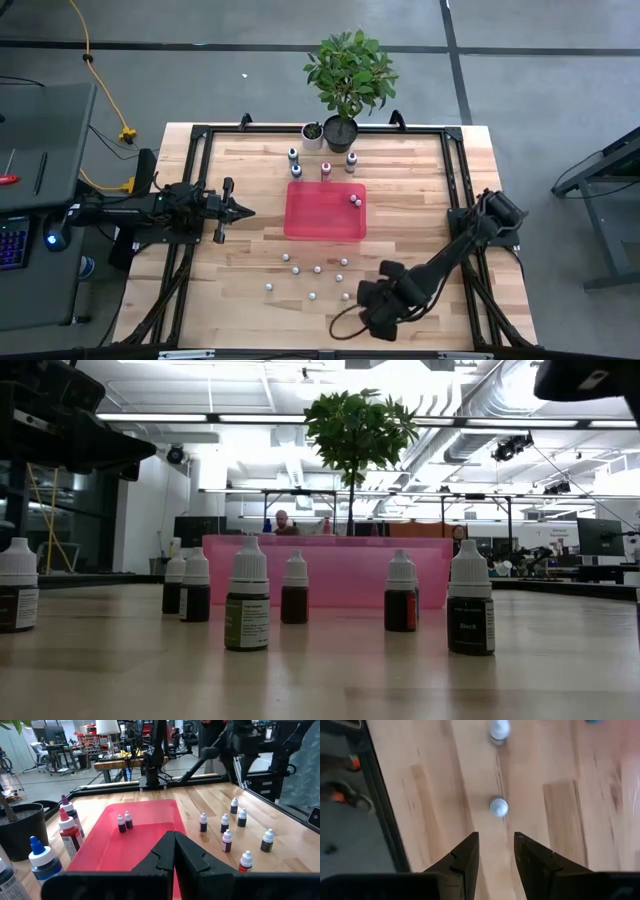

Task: Pick & Place food coloring
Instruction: Put the small purple food coloring bottle into the pink container

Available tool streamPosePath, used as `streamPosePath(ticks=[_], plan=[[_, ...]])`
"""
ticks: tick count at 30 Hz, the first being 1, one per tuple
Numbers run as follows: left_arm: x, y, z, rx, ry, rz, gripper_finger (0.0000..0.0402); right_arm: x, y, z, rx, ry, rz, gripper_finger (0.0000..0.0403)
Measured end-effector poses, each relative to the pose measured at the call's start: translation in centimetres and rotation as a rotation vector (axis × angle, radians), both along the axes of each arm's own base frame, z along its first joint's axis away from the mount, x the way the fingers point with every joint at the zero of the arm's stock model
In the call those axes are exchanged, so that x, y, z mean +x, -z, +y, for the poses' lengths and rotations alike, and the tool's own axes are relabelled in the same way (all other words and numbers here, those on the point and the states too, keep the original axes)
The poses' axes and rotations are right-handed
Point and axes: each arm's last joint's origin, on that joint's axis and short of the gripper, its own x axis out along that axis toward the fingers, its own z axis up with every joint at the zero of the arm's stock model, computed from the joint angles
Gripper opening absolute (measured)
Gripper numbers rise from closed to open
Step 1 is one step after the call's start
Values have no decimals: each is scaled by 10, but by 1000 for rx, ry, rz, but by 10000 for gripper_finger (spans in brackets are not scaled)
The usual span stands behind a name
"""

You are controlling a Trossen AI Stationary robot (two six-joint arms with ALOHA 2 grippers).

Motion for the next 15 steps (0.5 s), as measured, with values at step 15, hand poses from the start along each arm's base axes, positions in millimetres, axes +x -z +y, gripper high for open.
streamPosePath(ticks=[15], plan=[[0, 0, 0, 0, 0, 0, 0, 11, 20, 3, -87, -253, -14, 113]])
